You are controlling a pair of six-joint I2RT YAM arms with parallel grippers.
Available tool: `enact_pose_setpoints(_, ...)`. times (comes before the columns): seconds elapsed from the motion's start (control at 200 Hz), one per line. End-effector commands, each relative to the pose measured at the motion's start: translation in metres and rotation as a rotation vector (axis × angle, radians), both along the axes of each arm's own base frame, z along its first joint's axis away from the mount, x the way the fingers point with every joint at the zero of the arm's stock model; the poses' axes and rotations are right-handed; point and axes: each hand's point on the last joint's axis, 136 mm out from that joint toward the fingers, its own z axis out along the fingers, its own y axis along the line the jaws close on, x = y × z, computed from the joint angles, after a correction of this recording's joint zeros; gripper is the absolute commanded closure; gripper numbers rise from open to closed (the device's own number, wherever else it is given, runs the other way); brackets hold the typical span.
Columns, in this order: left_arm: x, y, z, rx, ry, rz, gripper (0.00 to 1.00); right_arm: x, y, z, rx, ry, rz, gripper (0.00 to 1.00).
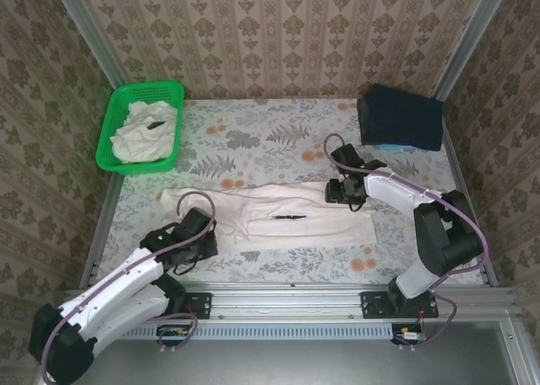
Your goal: Fold and stack the t-shirts
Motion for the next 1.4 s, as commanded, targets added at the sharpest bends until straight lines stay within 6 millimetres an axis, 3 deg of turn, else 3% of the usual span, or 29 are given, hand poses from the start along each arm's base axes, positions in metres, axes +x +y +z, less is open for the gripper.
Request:
enact_pose_setpoints(0.0, -0.012, 0.011, 0.005, 0.043, 0.020, 0.014, 1.00, 0.006, 0.002, -0.002, -0.001, 0.002, -0.016, 0.47)
enact_pose_setpoints(0.33, -0.031, 0.024, -0.028, 0.055, 0.065, 0.092, 1.00, 0.013, 0.005, -0.011, -0.006, 0.010, -0.006, 0.46)
enact_pose_setpoints(0.39, -0.037, 0.034, -0.035, 0.067, 0.075, 0.141, 0.90, 0.014, 0.004, -0.011, -0.010, 0.012, -0.006, 0.46)
enact_pose_setpoints(0.45, -0.041, 0.038, -0.040, 0.060, 0.078, 0.153, 0.73, 0.014, 0.004, -0.011, -0.016, 0.012, -0.004, 0.46)
enact_pose_setpoints(0.545, -0.042, 0.047, -0.036, 0.064, 0.051, 0.176, 0.64, 0.017, 0.004, -0.009, -0.019, 0.007, -0.004, 0.46)
enact_pose_setpoints(0.675, -0.028, 0.040, -0.014, 0.013, -0.042, 0.160, 0.53, 0.018, 0.007, -0.004, -0.002, -0.004, -0.003, 0.46)
enact_pose_setpoints(0.79, -0.004, 0.021, 0.012, -0.041, -0.144, 0.113, 0.52, 0.018, 0.017, 0.004, 0.011, -0.024, 0.011, 0.46)
enact_pose_setpoints(0.95, 0.041, -0.003, 0.034, -0.062, -0.197, 0.077, 0.52, 0.016, 0.051, 0.003, 0.049, -0.032, 0.082, 0.46)
enact_pose_setpoints(1.035, 0.067, -0.017, 0.028, -0.107, -0.172, 0.050, 0.55, 0.019, 0.058, -0.004, 0.043, -0.011, 0.094, 0.46)
enact_pose_setpoints(1.11, 0.079, -0.021, 0.018, -0.104, -0.125, 0.028, 0.62, 0.019, 0.053, -0.013, 0.001, 0.013, 0.085, 0.46)
enact_pose_setpoints(1.23, 0.071, -0.014, -0.012, -0.053, -0.015, 0.016, 0.69, 0.013, 0.034, -0.025, -0.075, 0.064, 0.051, 0.45)
enact_pose_setpoints(1.395, 0.031, 0.020, -0.062, -0.025, 0.144, 0.112, 0.79, 0.005, 0.005, -0.042, -0.083, 0.126, -0.008, 0.38)
